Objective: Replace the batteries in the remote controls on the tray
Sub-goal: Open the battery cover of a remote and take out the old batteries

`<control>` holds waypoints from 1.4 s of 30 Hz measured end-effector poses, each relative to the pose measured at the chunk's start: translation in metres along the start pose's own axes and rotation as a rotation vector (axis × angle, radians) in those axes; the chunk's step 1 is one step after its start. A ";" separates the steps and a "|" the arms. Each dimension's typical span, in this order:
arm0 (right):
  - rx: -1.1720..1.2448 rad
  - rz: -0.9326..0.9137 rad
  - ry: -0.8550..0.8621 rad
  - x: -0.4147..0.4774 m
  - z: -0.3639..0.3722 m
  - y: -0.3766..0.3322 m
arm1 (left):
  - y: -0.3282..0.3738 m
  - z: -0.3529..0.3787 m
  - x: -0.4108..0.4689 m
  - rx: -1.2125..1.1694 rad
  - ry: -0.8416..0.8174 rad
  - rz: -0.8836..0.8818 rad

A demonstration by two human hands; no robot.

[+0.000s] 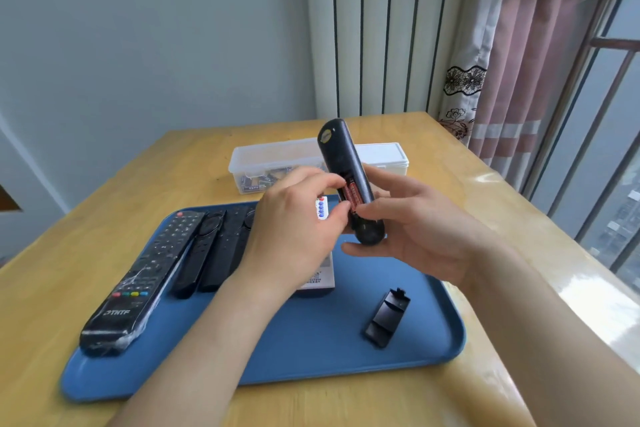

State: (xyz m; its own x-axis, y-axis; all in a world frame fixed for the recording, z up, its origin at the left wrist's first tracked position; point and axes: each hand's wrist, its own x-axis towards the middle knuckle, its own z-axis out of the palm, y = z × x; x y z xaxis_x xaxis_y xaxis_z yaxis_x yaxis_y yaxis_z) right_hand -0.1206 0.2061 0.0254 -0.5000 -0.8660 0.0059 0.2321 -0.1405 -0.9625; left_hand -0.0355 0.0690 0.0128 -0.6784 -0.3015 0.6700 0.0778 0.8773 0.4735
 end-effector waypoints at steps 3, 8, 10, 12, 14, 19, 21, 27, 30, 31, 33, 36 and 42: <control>-0.123 -0.079 0.043 0.002 0.001 0.002 | -0.003 -0.002 -0.004 0.127 0.096 0.068; -0.483 -0.222 0.074 0.000 0.004 -0.001 | -0.004 -0.019 -0.011 0.420 0.000 0.208; -0.385 -0.327 0.153 0.001 0.006 -0.003 | 0.000 -0.024 -0.013 0.254 -0.044 0.111; -0.213 -0.352 0.211 0.003 0.010 -0.002 | 0.006 -0.024 -0.014 -0.059 -0.070 -0.027; -0.089 -0.318 0.242 0.005 0.015 0.002 | 0.015 -0.021 -0.015 -0.316 -0.108 -0.152; -0.044 -0.269 0.303 0.008 0.024 0.008 | 0.021 -0.014 -0.017 -0.742 -0.189 -0.390; 0.063 -0.225 0.291 0.007 0.027 0.008 | 0.023 -0.011 -0.019 -0.751 -0.171 -0.375; 0.332 -0.045 0.246 0.008 0.033 0.009 | 0.025 0.001 -0.031 -0.494 -0.060 -0.240; 0.352 -0.020 0.250 0.009 0.035 0.011 | 0.025 0.004 -0.032 -0.466 -0.026 -0.216; 0.352 -0.019 0.243 0.008 0.035 0.010 | 0.026 0.004 -0.033 -0.459 -0.020 -0.208; 0.350 -0.019 0.213 0.007 0.034 0.008 | 0.028 0.004 -0.033 -0.436 -0.010 -0.203; 0.361 -0.010 0.167 0.005 0.033 0.006 | 0.027 0.005 -0.033 -0.438 0.009 -0.207; 0.328 -0.007 0.176 0.007 0.033 0.008 | 0.025 0.005 -0.032 -0.422 -0.013 -0.209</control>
State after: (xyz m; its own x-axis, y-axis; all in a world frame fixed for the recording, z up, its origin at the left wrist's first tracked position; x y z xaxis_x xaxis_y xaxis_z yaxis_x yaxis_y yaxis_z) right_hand -0.0951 0.1828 0.0266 -0.6317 -0.7727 -0.0623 0.4688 -0.3168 -0.8245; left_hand -0.0154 0.1027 0.0001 -0.7198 -0.4487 0.5297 0.2268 0.5692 0.7903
